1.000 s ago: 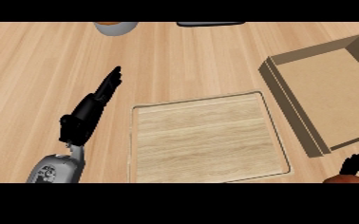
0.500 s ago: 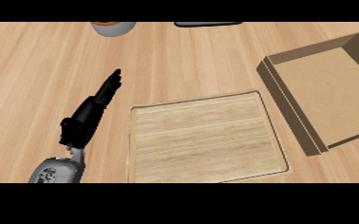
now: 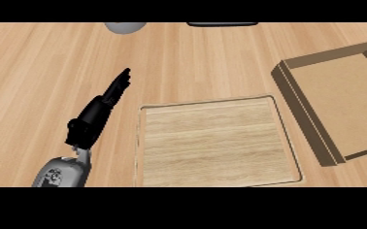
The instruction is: Pick the sweet potato from the tray and place it in the cardboard box
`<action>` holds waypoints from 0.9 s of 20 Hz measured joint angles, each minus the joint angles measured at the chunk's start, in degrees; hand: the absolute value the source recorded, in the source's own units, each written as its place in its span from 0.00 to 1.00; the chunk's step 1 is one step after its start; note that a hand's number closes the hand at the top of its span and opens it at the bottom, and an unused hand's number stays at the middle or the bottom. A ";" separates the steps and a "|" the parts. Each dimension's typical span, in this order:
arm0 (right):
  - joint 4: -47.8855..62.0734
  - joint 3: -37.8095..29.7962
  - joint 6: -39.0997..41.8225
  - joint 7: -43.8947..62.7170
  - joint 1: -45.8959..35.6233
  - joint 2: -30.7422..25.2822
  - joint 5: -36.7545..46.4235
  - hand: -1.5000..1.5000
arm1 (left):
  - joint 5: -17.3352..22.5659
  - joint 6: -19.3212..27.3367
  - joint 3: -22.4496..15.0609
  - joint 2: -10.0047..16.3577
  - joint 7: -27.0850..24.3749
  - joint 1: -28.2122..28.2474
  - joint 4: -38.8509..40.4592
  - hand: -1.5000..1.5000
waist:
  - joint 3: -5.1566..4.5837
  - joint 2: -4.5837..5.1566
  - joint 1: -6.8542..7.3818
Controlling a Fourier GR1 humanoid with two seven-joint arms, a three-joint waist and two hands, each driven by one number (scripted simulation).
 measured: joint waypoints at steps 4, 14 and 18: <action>1.66 -2.17 3.36 6.86 -5.78 -1.95 -1.60 1.00 | -0.11 -0.62 -0.09 -0.60 1.54 -1.62 -0.13 0.50 | 0.04 0.20 0.90; 14.09 6.99 4.98 16.72 -25.43 -9.40 -0.86 1.00 | -1.51 -0.67 -0.22 -2.39 1.12 -2.67 1.08 0.50 | 0.07 0.48 2.25; 19.13 13.34 3.09 17.72 -32.42 -9.77 4.25 1.00 | -1.81 -1.07 -0.33 -2.75 1.29 -2.12 0.33 0.50 | 0.07 0.49 2.38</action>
